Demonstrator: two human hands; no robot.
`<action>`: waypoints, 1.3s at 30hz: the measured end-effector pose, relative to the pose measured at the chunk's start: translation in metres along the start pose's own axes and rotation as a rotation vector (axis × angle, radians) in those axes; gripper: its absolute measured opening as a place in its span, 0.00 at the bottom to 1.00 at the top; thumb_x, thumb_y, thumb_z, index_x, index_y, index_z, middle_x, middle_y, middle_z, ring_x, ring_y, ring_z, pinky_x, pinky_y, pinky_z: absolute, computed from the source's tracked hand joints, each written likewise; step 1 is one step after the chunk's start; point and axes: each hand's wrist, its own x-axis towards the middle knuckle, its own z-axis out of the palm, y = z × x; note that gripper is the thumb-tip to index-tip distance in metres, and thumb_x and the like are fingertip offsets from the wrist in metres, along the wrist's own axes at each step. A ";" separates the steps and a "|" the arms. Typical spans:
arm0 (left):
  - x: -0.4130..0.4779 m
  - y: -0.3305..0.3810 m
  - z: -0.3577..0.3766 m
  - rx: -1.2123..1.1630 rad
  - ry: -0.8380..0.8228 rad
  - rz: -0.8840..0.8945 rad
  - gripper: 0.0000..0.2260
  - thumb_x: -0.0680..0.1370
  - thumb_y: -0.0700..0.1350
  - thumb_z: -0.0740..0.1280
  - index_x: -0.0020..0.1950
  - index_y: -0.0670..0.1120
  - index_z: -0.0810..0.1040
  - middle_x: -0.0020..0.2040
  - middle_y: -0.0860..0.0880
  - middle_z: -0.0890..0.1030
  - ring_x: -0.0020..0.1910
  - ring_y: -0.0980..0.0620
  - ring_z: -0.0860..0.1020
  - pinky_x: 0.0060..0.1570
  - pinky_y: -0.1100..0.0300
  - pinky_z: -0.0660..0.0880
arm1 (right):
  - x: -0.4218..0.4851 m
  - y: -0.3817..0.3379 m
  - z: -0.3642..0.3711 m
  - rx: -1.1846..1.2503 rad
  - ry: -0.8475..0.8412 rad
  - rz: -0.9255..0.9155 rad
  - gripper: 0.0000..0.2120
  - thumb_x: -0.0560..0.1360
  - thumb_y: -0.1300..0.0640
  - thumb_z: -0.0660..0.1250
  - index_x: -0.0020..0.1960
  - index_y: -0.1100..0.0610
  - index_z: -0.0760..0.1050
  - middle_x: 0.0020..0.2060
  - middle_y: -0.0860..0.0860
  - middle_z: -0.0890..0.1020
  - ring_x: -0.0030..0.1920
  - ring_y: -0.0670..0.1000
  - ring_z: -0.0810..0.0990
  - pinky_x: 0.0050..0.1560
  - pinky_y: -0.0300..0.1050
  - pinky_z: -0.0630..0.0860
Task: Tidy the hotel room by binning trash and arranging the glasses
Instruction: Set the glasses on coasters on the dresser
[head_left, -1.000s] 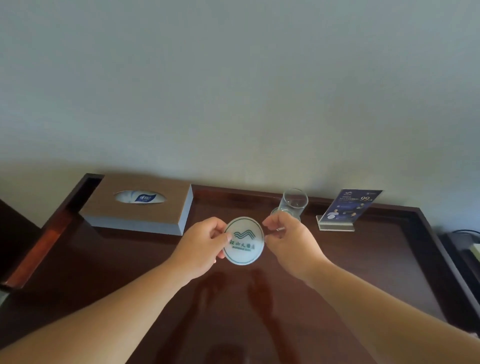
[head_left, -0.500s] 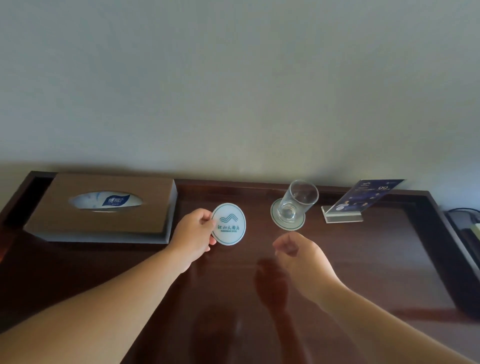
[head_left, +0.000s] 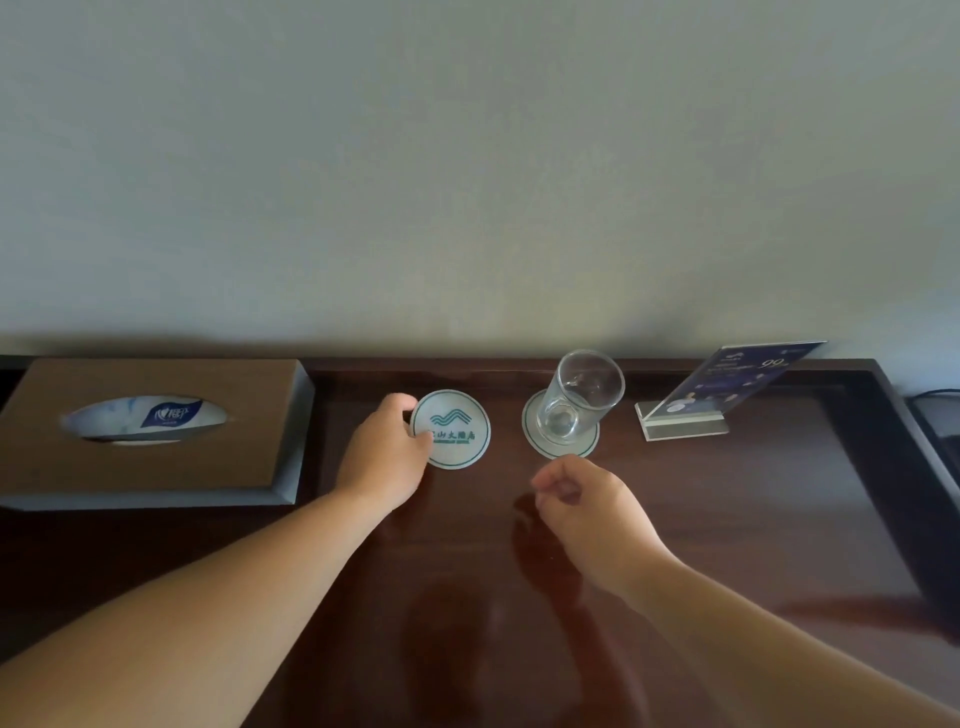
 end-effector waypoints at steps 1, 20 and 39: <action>-0.001 -0.002 0.000 0.121 0.002 0.051 0.16 0.76 0.47 0.66 0.62 0.52 0.70 0.53 0.49 0.77 0.50 0.47 0.78 0.47 0.49 0.78 | 0.002 0.000 0.001 -0.002 -0.006 0.001 0.07 0.74 0.58 0.66 0.44 0.46 0.76 0.39 0.44 0.80 0.38 0.44 0.77 0.38 0.37 0.72; -0.003 -0.013 0.020 0.456 0.194 0.365 0.31 0.67 0.60 0.71 0.67 0.53 0.69 0.62 0.54 0.75 0.59 0.46 0.70 0.52 0.50 0.66 | 0.027 -0.018 0.030 -0.337 -0.217 -0.218 0.36 0.75 0.44 0.66 0.78 0.51 0.54 0.77 0.44 0.56 0.77 0.45 0.49 0.75 0.40 0.50; -0.007 -0.010 0.017 0.460 0.156 0.345 0.29 0.68 0.60 0.71 0.67 0.54 0.69 0.63 0.54 0.73 0.61 0.46 0.70 0.54 0.50 0.67 | 0.026 -0.020 0.027 -0.317 -0.195 -0.222 0.34 0.74 0.44 0.66 0.76 0.50 0.59 0.75 0.43 0.61 0.74 0.45 0.58 0.72 0.41 0.59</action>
